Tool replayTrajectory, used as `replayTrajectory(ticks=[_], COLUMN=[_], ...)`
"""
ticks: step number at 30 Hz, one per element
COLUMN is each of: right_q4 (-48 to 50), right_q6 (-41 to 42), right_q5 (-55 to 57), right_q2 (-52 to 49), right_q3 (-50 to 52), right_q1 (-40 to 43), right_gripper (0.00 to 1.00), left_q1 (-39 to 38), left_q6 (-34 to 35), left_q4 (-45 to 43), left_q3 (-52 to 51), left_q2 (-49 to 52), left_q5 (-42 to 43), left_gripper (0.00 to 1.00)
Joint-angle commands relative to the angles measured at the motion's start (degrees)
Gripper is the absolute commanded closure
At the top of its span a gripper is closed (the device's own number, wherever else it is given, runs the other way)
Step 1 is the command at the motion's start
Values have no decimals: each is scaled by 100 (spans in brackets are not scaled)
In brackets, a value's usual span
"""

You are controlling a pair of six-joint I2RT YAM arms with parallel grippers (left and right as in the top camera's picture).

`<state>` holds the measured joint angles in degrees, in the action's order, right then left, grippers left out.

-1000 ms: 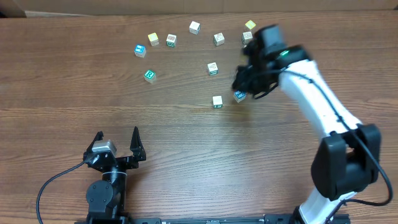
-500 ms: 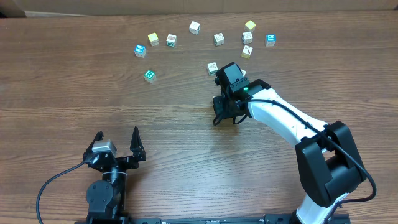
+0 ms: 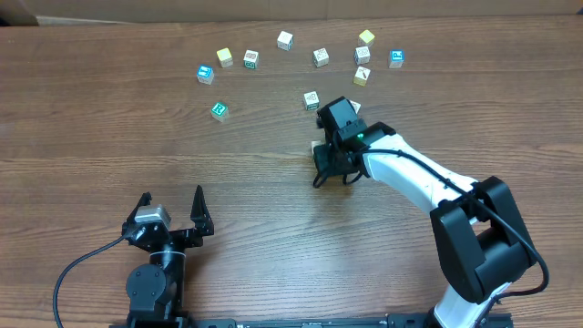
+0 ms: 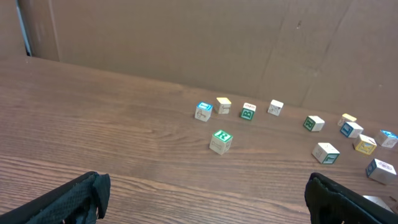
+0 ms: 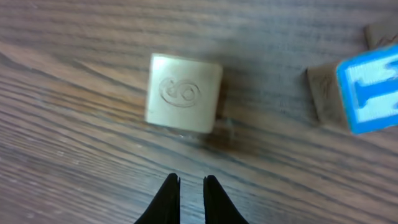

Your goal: Form a horizontal line

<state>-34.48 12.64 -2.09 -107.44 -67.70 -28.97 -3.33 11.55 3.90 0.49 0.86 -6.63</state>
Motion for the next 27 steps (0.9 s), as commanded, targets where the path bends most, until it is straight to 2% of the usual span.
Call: replayTrajectory(ticks=[1, 6, 12, 27], right_q4=[229, 748, 1591, 3582], right_q6=[-50, -50, -251, -415], right_q5=[136, 310, 527, 1067], right_q2=[-7, -7, -7, -7], right_q3=[299, 557, 813, 861], right_q1=[-31, -22, -22, 98], right_gripper=[89, 90, 96, 96], left_q1=[35, 35, 35, 35], left_q6=[-127, -129, -127, -127], left_q4=[-2, -2, -2, -2], left_q3=[-22, -22, -22, -22], left_q2=[-59, -59, -59, -59], left_q5=[46, 48, 48, 48], left_gripper=[0, 0, 0, 0])
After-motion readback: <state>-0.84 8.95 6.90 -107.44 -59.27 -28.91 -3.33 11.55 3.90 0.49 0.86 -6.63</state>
